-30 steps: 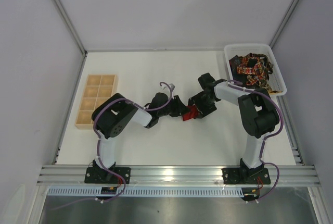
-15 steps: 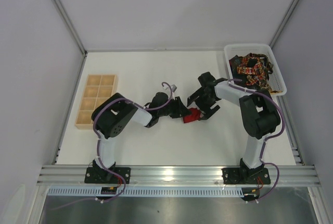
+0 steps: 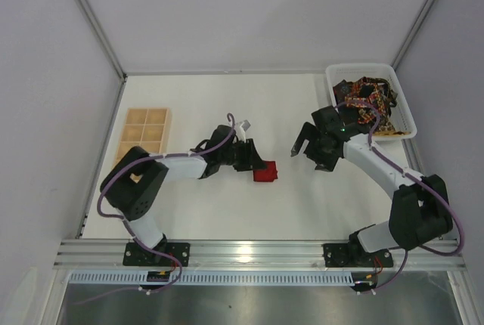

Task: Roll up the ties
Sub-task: Place the rolled tie into the container

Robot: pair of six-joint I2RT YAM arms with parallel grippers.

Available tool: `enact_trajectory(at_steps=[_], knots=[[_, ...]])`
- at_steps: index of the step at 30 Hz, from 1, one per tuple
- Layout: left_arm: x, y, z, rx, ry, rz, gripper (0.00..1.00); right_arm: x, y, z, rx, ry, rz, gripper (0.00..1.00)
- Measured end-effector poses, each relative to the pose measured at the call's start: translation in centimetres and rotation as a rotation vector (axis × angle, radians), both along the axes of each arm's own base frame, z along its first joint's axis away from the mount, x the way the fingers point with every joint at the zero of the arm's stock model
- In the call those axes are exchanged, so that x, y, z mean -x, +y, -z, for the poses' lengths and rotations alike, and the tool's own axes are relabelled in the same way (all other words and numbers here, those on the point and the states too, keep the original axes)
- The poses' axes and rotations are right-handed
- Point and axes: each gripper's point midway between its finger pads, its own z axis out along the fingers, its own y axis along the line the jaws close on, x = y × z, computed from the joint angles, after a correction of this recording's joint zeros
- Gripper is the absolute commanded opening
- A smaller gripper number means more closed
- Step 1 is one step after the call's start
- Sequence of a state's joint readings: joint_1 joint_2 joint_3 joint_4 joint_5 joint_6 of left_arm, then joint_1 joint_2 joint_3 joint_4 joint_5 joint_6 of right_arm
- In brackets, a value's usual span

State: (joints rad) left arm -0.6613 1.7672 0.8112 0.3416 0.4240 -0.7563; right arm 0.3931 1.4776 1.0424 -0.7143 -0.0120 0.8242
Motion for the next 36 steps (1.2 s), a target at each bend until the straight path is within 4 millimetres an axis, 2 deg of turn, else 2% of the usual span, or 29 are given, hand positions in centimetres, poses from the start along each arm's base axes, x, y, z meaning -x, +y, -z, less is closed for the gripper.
enact_trajectory(at_steps=[5, 7, 10, 12, 15, 20, 23, 28, 32, 36], knots=[[0.2, 3.6, -3.3, -0.093, -0.001, 0.001, 0.0, 0.1, -0.3, -2.7, 0.004, -0.125, -0.119, 1.0], [0.2, 5.4, -4.9, -0.13, 0.002, -0.016, 0.0, 0.0, -0.1, -3.0, 0.005, -0.15, -0.159, 1.0], [-0.2, 9.2, -7.5, -0.188, -0.003, -0.094, 0.01, 0.4, 0.1, -2.7, 0.009, -0.161, -0.206, 1.0], [-0.6, 12.5, -9.1, -0.219, -0.001, -0.188, 0.0, 0.8, 0.2, -2.4, 0.009, -0.156, -0.233, 1.0], [-1.4, 18.6, -11.1, -0.243, 0.015, -0.379, 0.0, 1.4, 0.6, -1.9, 0.005, -0.147, -0.265, 1.0], [-2.1, 29.0, -11.8, -0.316, 0.12, -0.737, 0.0, 2.0, 1.3, -2.0, -0.017, -0.155, -0.312, 1.0], [-1.7, 33.4, -11.8, -0.335, 0.184, -0.902, 0.0, 2.1, 1.6, -2.6, -0.031, -0.177, -0.328, 1.0], [-1.8, 37.2, -11.9, -0.286, 0.267, -1.084, 0.0, 1.9, 1.8, -3.4, -0.046, -0.216, -0.342, 1.0], [-3.4, 38.6, -11.6, -0.265, 0.311, -1.147, 0.0, 2.1, 1.9, -3.1, -0.054, -0.21, -0.349, 1.0], [-4.8, 39.1, -10.0, -0.253, 0.36, -1.176, 0.01, 2.5, 1.8, -2.7, -0.055, -0.195, -0.352, 1.0]])
